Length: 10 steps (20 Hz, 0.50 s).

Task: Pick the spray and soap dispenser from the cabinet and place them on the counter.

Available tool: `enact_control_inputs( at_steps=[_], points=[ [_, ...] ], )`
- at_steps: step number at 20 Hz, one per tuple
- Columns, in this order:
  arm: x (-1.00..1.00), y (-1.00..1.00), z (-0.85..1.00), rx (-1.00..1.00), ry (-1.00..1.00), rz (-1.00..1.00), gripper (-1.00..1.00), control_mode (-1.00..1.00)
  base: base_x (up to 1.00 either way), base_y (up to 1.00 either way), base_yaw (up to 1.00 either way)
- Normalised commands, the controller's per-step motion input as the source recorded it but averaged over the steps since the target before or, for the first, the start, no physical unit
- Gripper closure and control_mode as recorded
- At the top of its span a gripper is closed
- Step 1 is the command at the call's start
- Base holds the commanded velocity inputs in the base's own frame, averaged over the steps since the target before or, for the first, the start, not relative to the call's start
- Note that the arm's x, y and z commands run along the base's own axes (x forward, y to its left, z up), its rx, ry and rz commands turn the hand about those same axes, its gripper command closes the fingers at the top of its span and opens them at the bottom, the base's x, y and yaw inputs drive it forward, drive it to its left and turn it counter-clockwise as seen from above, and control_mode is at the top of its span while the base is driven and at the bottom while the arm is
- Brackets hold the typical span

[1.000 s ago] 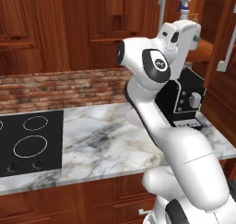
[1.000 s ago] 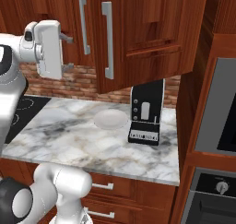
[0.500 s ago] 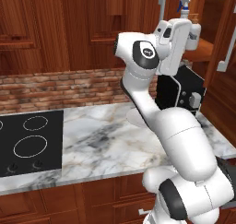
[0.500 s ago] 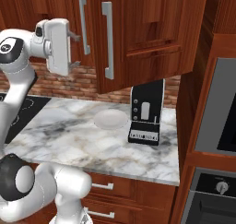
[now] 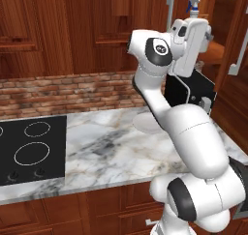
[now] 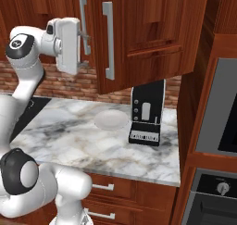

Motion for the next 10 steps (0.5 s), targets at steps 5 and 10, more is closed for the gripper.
enact_control_inputs(
  at_steps=[5,10],
  points=[
    [0.00,-0.35,-0.14,0.00,0.00,0.00,-1.00,-1.00,0.00,0.00,0.00],
    [0.00,-0.39,-0.12,0.00,0.00,0.00,-1.00,-1.00,0.00,0.00,0.00]
  ],
)
